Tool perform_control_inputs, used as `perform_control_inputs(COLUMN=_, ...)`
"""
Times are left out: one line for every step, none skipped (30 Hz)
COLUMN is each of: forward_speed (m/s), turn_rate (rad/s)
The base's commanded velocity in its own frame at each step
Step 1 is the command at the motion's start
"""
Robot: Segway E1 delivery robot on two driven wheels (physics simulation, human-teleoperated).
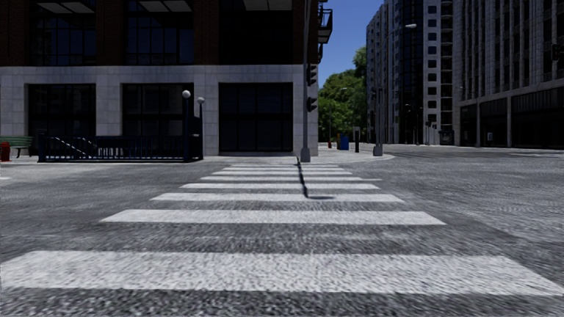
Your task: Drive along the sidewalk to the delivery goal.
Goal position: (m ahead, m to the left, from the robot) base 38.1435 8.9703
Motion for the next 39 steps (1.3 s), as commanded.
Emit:
perform_control_inputs(forward_speed=2.00, turn_rate=-0.19)
perform_control_inputs(forward_speed=2.00, turn_rate=-0.19)
perform_control_inputs(forward_speed=2.00, turn_rate=-0.19)
perform_control_inputs(forward_speed=2.00, turn_rate=-0.19)
perform_control_inputs(forward_speed=2.00, turn_rate=-0.19)
perform_control_inputs(forward_speed=2.00, turn_rate=-0.19)
perform_control_inputs(forward_speed=2.00, turn_rate=-0.19)
perform_control_inputs(forward_speed=2.00, turn_rate=-0.19)
perform_control_inputs(forward_speed=2.00, turn_rate=-0.19)
perform_control_inputs(forward_speed=2.00, turn_rate=-0.19)
perform_control_inputs(forward_speed=2.00, turn_rate=-0.19)
perform_control_inputs(forward_speed=2.00, turn_rate=-0.19)
perform_control_inputs(forward_speed=2.00, turn_rate=-0.19)
perform_control_inputs(forward_speed=2.00, turn_rate=-0.19)
perform_control_inputs(forward_speed=2.00, turn_rate=-0.19)
perform_control_inputs(forward_speed=2.00, turn_rate=-0.19)
perform_control_inputs(forward_speed=2.00, turn_rate=-0.19)
perform_control_inputs(forward_speed=2.00, turn_rate=-0.19)
perform_control_inputs(forward_speed=2.00, turn_rate=-0.19)
perform_control_inputs(forward_speed=2.00, turn_rate=-0.19)
perform_control_inputs(forward_speed=2.00, turn_rate=-0.19)
perform_control_inputs(forward_speed=2.00, turn_rate=-0.19)
perform_control_inputs(forward_speed=2.00, turn_rate=0.00)
perform_control_inputs(forward_speed=2.00, turn_rate=0.00)
perform_control_inputs(forward_speed=2.00, turn_rate=0.00)
perform_control_inputs(forward_speed=2.00, turn_rate=0.00)
perform_control_inputs(forward_speed=2.00, turn_rate=0.00)
perform_control_inputs(forward_speed=2.00, turn_rate=0.00)
perform_control_inputs(forward_speed=2.00, turn_rate=0.00)
perform_control_inputs(forward_speed=2.00, turn_rate=0.00)
perform_control_inputs(forward_speed=2.00, turn_rate=0.00)
perform_control_inputs(forward_speed=2.00, turn_rate=0.00)
perform_control_inputs(forward_speed=2.00, turn_rate=0.00)
perform_control_inputs(forward_speed=2.00, turn_rate=0.00)
perform_control_inputs(forward_speed=2.00, turn_rate=0.00)
perform_control_inputs(forward_speed=2.00, turn_rate=0.00)
perform_control_inputs(forward_speed=2.00, turn_rate=0.04)
perform_control_inputs(forward_speed=2.00, turn_rate=0.13)
perform_control_inputs(forward_speed=2.00, turn_rate=0.18)
